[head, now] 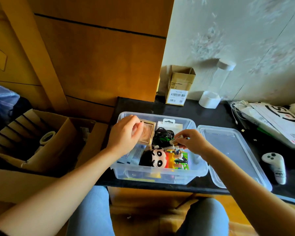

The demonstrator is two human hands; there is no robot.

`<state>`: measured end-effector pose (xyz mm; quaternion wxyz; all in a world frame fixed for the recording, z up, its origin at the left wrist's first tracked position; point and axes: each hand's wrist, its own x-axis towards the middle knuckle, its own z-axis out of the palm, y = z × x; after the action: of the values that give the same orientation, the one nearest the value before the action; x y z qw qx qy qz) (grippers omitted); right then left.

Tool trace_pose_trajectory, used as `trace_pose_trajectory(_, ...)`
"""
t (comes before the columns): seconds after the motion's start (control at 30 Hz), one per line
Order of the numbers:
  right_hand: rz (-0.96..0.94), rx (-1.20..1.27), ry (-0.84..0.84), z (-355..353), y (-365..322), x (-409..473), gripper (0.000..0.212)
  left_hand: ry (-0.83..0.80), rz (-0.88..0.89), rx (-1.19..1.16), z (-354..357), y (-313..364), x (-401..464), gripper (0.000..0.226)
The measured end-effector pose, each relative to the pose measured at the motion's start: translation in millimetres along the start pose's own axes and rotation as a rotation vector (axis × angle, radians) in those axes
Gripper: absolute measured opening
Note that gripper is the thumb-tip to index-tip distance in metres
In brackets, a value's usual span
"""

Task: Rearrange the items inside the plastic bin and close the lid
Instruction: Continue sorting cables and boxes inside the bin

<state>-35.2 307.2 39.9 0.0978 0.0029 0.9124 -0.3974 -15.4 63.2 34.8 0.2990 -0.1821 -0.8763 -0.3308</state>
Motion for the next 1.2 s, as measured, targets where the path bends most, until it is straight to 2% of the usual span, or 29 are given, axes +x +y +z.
trace_pose_trajectory(0.07,0.021,-0.057,0.084,-1,10,0,0.015,-0.093,0.067,-0.014,9,15,8,0.022)
trace_pose_trajectory(0.1,0.028,-0.094,0.124,1,15,0,0.016,-0.195,0.079,-0.008,16,22,11,0.022)
trace_pose_trajectory(0.2,0.017,-0.155,0.232,4,25,-3,0.017,-0.669,0.015,0.035,42,41,20,0.022)
trace_pose_trajectory(0.33,-0.051,-0.162,0.301,8,31,-5,0.016,-1.204,-0.059,0.202,71,54,24,0.059)
trace_pose_trajectory(0.4,-0.087,-0.149,0.315,10,34,-7,0.015,-1.346,-0.08,0.277,79,57,25,0.069)
trace_pose_trajectory(0.57,-0.165,-0.113,0.331,15,44,-10,0.013,-1.308,-0.028,0.387,88,63,27,0.059)
trace_pose_trajectory(0.7,-0.19,-0.108,0.344,15,47,-9,0.013,-1.265,-0.012,0.322,80,61,30,0.036)
trace_pose_trajectory(0.87,-0.217,-0.13,0.348,16,50,-8,0.014,-1.275,0.063,0.322,49,56,50,0.042)
trace_pose_trajectory(0.97,-0.231,-0.13,0.356,16,50,-8,0.013,-1.217,0.063,0.372,31,54,59,0.029)
trace_pose_trajectory(1.03,-0.229,-0.129,0.353,16,49,-8,0.014,-1.247,0.092,0.515,27,55,60,0.034)
trace_pose_trajectory(1.1,-0.225,-0.123,0.35,16,48,-9,0.014,-1.315,0.137,0.63,32,60,55,0.048)
trace_pose_trajectory(1.2,-0.23,-0.114,0.356,16,48,-10,0.014,-1.411,0.008,0.621,46,71,49,0.067)
